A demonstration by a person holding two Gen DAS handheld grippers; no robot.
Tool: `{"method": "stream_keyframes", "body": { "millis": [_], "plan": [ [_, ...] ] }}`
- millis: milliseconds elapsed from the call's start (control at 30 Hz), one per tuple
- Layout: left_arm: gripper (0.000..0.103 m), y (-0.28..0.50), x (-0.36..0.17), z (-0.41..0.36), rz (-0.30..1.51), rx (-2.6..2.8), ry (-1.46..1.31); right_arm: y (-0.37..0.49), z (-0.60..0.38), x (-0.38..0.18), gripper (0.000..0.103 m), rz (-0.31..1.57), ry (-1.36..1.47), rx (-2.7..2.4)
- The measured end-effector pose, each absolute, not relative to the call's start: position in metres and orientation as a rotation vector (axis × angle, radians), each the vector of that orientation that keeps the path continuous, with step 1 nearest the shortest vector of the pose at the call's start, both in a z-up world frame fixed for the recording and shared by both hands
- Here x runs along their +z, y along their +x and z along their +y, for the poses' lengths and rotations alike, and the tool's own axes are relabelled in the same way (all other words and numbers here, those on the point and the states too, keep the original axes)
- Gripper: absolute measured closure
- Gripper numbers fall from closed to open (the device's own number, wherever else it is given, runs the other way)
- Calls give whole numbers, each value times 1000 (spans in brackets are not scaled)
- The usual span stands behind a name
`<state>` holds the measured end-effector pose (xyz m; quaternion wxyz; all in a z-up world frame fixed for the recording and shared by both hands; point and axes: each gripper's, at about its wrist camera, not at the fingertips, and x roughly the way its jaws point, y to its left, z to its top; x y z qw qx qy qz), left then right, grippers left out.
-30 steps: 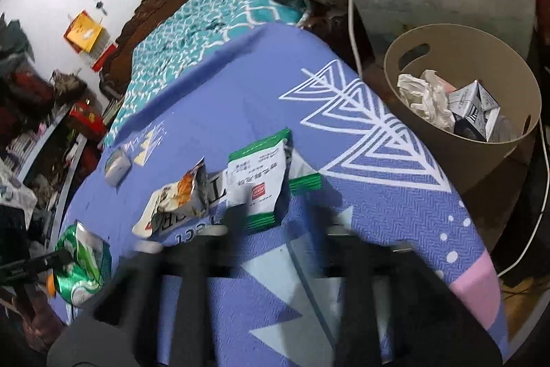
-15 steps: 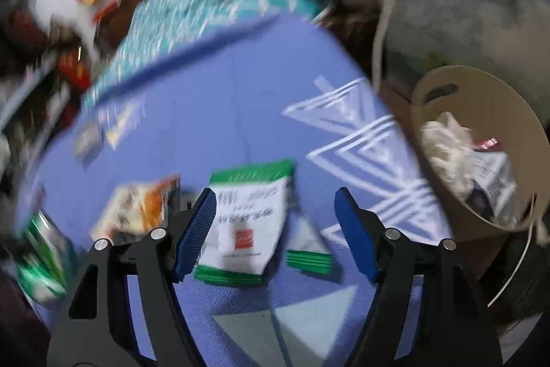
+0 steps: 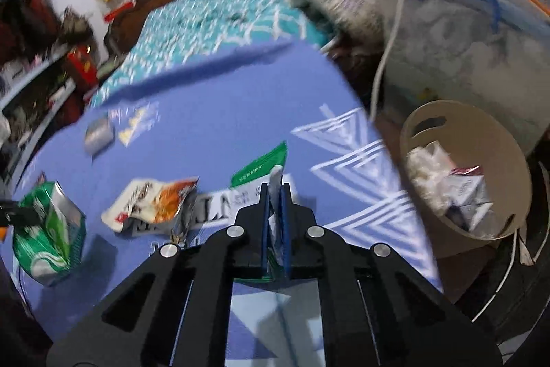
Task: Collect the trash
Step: 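Hold the can in the left tool while the right tool lifts the green-edged bag, then carry can and green-edged bag over the beige bin and open both tools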
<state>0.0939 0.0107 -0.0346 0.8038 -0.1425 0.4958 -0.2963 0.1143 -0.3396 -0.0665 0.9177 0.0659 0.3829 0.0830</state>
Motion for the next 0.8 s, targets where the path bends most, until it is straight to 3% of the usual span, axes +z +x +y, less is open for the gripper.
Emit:
{"method": "stream_keyframes", "body": {
  "millis": [433,800],
  "plan": [
    [82,138,-2,-80,1025,-735,-199,106,-428,-29,95,642,207,11],
    [82,199,9,-253,1043,-942,-49,105,-541,-38,95,622,285,-179]
  ]
}}
